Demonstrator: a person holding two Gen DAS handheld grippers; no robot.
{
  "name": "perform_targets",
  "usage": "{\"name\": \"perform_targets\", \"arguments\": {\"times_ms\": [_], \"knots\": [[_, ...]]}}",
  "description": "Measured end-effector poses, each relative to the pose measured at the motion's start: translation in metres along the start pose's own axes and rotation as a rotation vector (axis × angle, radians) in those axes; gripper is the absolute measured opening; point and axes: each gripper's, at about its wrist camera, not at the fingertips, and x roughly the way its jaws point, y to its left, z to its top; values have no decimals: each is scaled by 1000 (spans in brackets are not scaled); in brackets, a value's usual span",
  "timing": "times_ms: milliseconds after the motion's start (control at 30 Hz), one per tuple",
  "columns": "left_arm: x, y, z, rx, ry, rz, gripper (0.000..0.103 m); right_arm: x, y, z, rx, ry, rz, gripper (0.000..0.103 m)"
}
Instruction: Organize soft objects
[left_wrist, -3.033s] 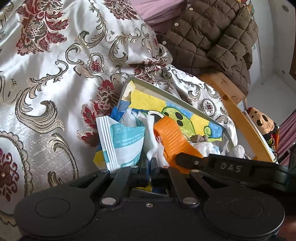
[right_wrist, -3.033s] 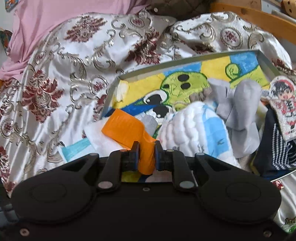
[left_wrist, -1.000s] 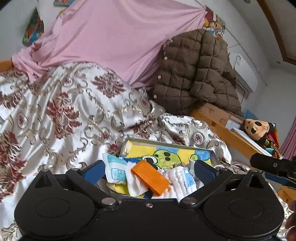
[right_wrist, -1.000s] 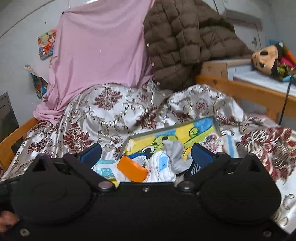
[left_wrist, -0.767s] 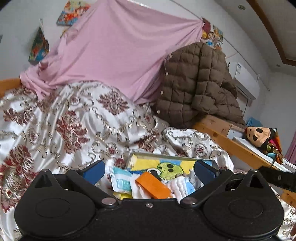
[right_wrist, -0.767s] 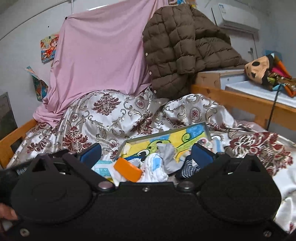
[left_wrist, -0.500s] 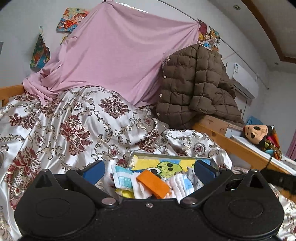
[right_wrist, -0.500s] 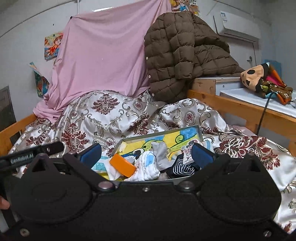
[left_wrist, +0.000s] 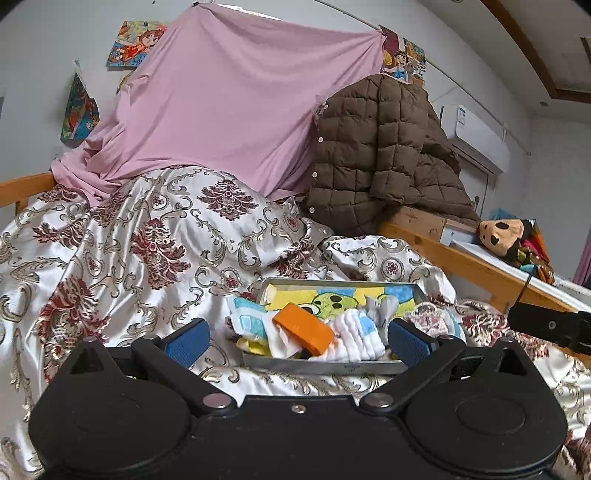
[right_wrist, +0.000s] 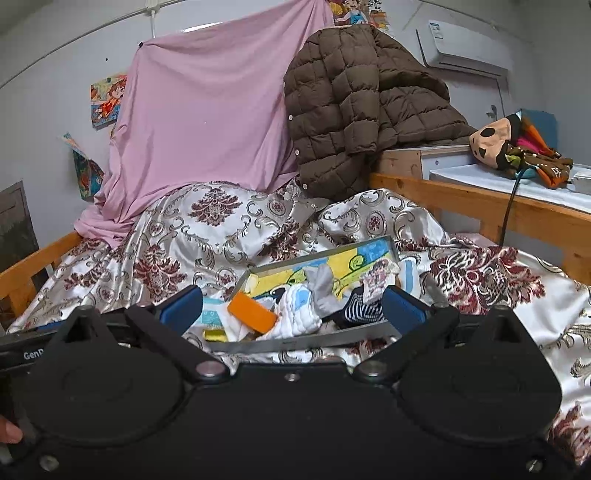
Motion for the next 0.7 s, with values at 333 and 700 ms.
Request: {"name": "perform_targets", "arguments": {"times_ms": [333, 700], "knots": [[-30, -9, -19, 43, 6, 23, 102, -29, 2, -37, -13, 25, -5, 102], [-53, -5, -45, 59, 63, 57, 102, -64, -1, -81, 11, 40, -26, 102]]}}
